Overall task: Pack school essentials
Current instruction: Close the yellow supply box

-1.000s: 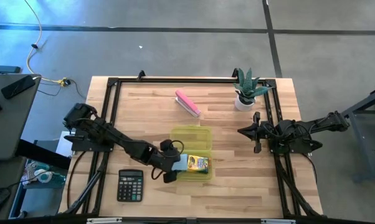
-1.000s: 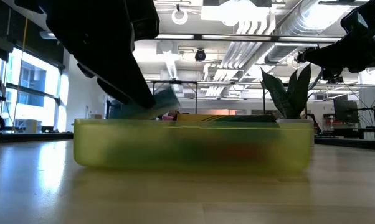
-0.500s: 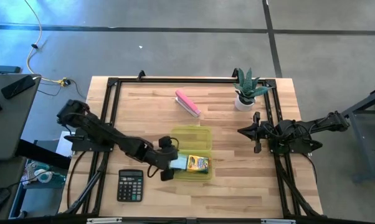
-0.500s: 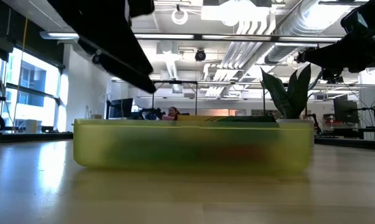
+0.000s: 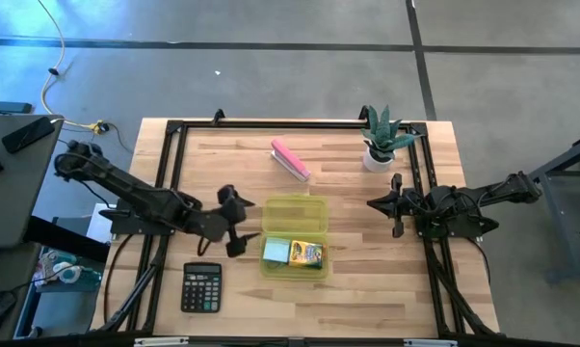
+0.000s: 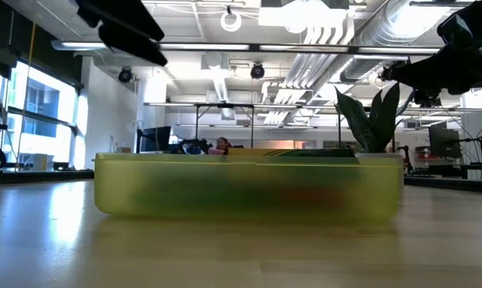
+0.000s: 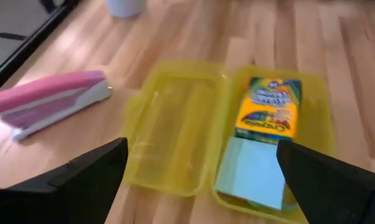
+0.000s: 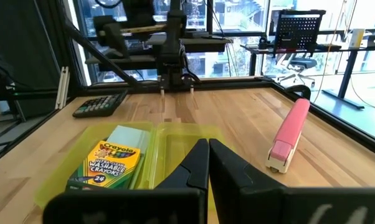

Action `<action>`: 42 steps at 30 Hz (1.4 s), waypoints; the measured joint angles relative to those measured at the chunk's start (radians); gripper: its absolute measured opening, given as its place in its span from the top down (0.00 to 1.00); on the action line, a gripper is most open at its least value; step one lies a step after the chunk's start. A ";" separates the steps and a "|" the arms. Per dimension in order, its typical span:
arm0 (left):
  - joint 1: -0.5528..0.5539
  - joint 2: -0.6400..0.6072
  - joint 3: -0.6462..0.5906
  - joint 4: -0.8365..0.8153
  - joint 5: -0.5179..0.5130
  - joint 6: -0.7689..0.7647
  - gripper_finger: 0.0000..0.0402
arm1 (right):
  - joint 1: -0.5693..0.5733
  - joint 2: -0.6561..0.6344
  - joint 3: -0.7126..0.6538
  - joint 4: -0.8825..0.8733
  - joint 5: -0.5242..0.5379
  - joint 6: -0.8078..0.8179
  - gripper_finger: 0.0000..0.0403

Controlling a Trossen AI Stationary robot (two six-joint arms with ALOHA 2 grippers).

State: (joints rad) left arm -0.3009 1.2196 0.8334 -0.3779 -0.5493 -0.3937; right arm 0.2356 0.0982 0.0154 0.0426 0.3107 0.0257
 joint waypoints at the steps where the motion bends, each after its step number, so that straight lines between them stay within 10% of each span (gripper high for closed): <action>1: 0.003 -0.025 -0.025 0.004 -0.007 -0.016 0.00 | 0.000 0.000 0.000 0.000 0.000 0.000 1.00; 24: 0.159 -0.140 -0.354 0.141 0.137 -0.206 0.00 | 0.000 0.005 0.000 0.000 0.000 0.000 1.00; 42: 0.208 0.066 -0.362 0.287 0.366 -0.219 0.00 | 0.000 0.005 0.000 0.000 0.004 -0.018 1.00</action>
State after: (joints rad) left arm -0.0931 1.2859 0.4717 -0.0911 -0.1837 -0.6128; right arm 0.2356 0.1036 0.0154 0.0431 0.3148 0.0073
